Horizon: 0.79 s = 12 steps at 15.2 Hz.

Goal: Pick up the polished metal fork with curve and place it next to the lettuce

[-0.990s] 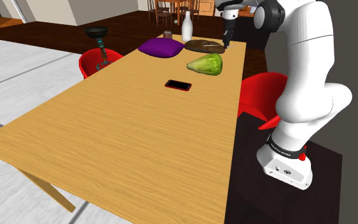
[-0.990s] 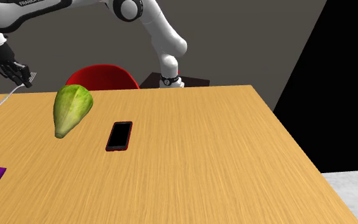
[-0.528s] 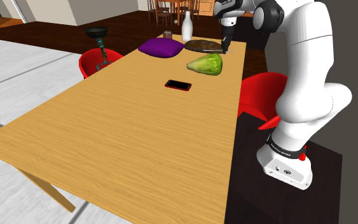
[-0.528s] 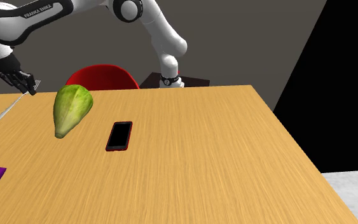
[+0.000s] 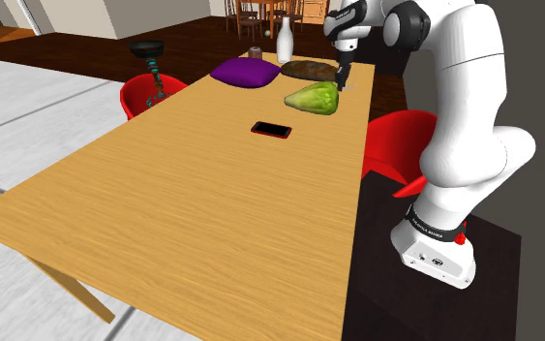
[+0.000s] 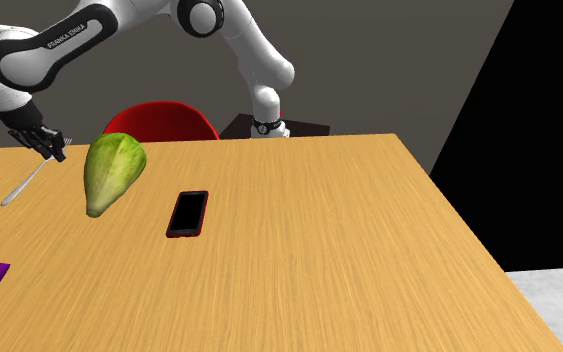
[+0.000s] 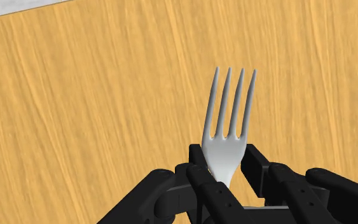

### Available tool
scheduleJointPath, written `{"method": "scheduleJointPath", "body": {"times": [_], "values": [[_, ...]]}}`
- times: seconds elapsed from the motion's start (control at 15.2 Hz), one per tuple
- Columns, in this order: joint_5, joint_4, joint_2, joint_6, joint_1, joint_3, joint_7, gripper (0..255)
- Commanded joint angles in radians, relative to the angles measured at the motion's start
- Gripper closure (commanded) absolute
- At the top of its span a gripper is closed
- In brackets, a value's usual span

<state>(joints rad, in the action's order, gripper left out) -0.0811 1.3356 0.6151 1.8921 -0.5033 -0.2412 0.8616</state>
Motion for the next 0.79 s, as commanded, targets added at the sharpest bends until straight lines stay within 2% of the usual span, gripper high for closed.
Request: {"method": "scheduleJointPath", "body": {"times": [0.0,0.33,0.73], "values": [[-0.002,0.014,0.007,0.022,0.0,0.001,0.0,255],[-0.006,0.045,0.026,0.071,0.0,0.004,0.0,255],[-0.006,0.044,0.026,0.07,0.0,0.004,0.001,255]]}}
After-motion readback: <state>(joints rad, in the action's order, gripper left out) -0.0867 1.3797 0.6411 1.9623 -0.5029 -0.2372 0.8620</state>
